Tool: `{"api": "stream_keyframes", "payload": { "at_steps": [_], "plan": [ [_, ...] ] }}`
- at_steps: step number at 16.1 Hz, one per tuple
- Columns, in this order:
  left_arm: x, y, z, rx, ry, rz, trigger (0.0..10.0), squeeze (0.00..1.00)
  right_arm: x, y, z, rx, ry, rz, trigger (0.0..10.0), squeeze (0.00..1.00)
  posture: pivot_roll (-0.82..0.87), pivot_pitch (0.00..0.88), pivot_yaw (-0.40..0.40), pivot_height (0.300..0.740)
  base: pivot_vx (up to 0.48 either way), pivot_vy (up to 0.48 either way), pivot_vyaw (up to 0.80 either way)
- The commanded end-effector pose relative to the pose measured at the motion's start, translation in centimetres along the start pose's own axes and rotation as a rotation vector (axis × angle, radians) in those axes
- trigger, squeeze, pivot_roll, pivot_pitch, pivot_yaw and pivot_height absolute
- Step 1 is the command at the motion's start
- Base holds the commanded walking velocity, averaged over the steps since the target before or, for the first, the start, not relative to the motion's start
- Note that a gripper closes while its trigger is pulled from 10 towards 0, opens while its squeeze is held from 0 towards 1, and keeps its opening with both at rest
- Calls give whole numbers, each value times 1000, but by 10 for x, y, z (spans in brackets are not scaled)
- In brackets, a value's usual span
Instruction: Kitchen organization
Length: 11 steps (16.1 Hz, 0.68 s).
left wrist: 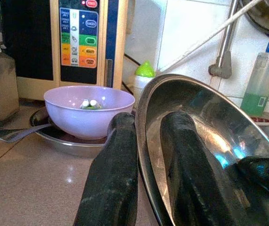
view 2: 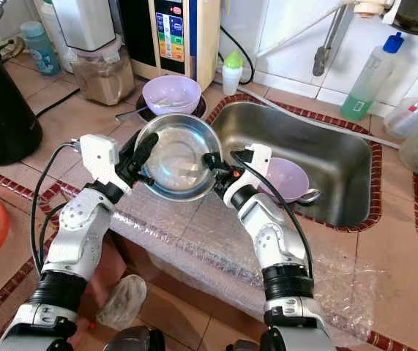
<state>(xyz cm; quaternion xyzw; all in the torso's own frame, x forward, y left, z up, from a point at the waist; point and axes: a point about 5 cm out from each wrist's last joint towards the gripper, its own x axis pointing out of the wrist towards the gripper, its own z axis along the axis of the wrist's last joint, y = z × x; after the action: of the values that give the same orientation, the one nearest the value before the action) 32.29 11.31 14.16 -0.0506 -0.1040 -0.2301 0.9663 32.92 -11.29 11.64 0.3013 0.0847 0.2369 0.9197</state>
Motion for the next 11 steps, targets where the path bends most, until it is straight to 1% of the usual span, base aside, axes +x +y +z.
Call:
{"api": "stream_keyframes", "payload": {
  "at_steps": [1,2,3,4,5,6,7,8,9,11],
  "plan": [
    [4,9,8,41,-3,31,10000,1000,-8,-14,10,-9,-25,-75,0,0,-56,0,2,740,0,0,0],
    [6,9,7,32,4,36,10000,1000,-9,-16,12,-6,-43,-89,0,0,-56,0,1,740,0,0,0],
    [10,2,10,53,8,-5,10000,1000,-12,-22,20,2,-83,-122,0,0,-58,0,2,740,0,0,0],
    [11,-3,10,63,14,-40,10000,1000,-15,-27,25,18,-111,-150,0,0,-60,0,4,740,0,0,0],
    [10,-4,10,65,17,-47,10000,1000,-16,-28,26,19,-115,-155,0,0,-60,0,4,740,0,0,0],
    [9,-11,10,84,23,-96,10000,1000,-20,-35,31,32,-145,-181,0,0,-59,0,5,740,0,0,0],
    [7,-14,10,97,27,-117,10000,1000,-22,-39,37,39,-181,-205,0,0,-58,0,6,740,0,0,0],
    [3,-17,9,88,35,-127,10000,1000,-25,-44,47,43,-234,-248,0,0,-56,0,6,740,0,0,0],
    [-1,-18,5,88,64,-136,10000,1000,-28,-51,56,-10,-277,-330,0,0,-54,0,7,740,0,0,0],
    [-10,-21,-6,101,136,-169,10000,1000,-32,-66,67,-93,-299,-488,0,0,-49,0,6,740,0,0,0]
  ]
}}
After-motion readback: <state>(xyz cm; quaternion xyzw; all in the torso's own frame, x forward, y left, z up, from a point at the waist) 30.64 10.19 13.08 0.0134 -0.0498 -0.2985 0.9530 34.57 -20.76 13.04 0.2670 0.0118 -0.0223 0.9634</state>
